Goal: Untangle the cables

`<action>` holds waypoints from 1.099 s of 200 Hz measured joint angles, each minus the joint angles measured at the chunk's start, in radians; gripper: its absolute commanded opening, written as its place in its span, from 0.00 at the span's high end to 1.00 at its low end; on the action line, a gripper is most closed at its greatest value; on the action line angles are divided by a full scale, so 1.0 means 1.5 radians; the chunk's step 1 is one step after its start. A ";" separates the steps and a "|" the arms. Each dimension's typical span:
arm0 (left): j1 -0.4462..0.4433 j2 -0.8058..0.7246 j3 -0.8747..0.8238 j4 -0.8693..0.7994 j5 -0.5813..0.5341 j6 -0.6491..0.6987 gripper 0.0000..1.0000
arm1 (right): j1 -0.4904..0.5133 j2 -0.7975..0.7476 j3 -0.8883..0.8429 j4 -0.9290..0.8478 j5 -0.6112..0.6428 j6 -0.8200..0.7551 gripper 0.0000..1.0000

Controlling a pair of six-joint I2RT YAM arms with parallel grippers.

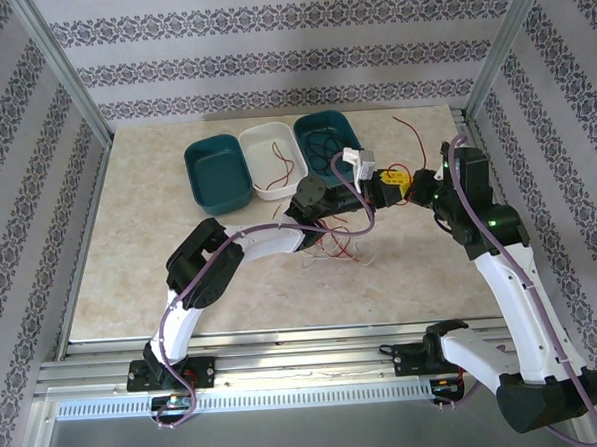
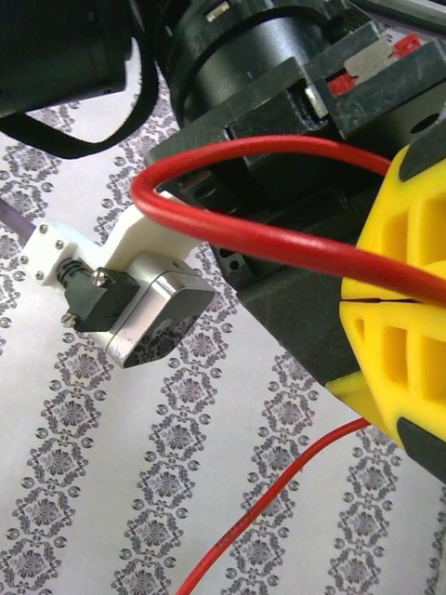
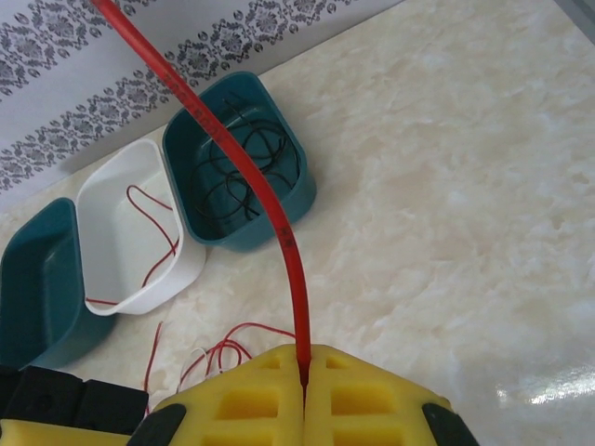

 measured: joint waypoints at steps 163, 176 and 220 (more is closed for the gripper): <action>0.139 -0.246 -0.235 -0.163 -0.194 0.079 1.00 | 0.005 0.048 -0.012 0.117 -0.163 0.028 0.31; 0.152 -0.258 -0.235 -0.178 -0.211 0.079 1.00 | -0.003 0.048 -0.012 0.117 -0.163 0.028 0.28; 0.198 -0.301 -0.236 -0.231 -0.269 0.092 1.00 | -0.021 0.047 -0.031 0.124 -0.171 0.028 0.24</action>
